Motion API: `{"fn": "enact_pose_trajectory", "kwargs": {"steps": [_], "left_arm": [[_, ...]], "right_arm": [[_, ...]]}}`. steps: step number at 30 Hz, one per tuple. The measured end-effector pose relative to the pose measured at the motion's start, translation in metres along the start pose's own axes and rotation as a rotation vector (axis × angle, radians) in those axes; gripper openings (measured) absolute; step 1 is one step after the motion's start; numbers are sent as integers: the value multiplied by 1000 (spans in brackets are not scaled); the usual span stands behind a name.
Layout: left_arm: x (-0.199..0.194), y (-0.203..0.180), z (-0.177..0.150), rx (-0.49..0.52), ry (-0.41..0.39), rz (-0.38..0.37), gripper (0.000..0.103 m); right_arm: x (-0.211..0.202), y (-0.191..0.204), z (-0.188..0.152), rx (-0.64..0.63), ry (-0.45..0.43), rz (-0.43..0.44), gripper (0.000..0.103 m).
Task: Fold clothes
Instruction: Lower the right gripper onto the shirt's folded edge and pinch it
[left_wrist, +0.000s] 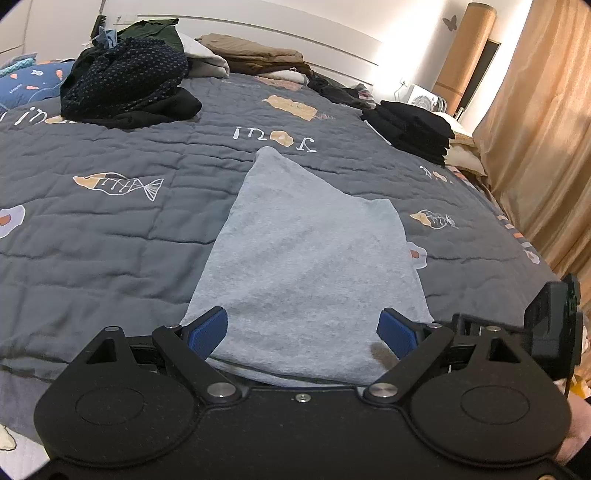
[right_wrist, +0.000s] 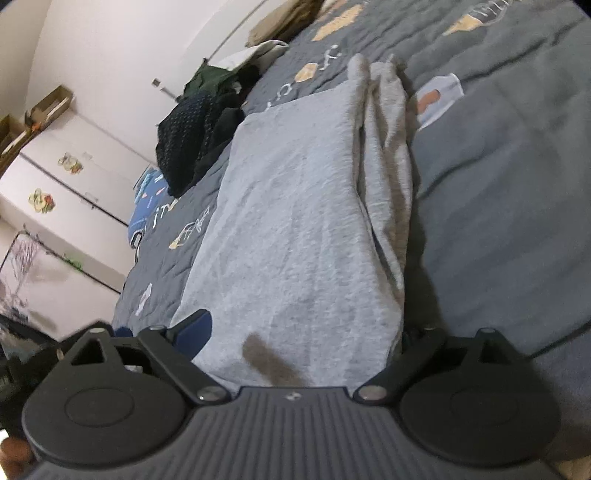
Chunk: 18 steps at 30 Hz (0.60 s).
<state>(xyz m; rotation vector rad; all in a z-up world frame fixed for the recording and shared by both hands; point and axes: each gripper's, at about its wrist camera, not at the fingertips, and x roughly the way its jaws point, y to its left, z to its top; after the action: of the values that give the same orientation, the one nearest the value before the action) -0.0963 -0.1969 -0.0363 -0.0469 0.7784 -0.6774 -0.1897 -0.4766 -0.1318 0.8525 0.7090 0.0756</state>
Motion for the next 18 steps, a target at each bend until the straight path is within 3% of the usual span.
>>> {"fn": "enact_pose_trajectory", "kwargs": {"steps": [4, 7, 9, 13, 18], "left_arm": [[1, 0, -1, 1, 2, 5, 89], [1, 0, -1, 0, 1, 6, 89], [1, -1, -1, 2, 1, 8, 89], [1, -1, -1, 1, 3, 8, 89], [1, -1, -1, 3, 4, 5, 89]], "right_arm": [[0, 1, -1, 2, 1, -37, 82], [-5, 0, 0, 31, -13, -112, 47], [-11, -7, 0, 62, -23, -110, 23], [-14, -2, 0, 50, -32, -84, 19], [-4, -11, 0, 106, -19, -62, 25]]}}
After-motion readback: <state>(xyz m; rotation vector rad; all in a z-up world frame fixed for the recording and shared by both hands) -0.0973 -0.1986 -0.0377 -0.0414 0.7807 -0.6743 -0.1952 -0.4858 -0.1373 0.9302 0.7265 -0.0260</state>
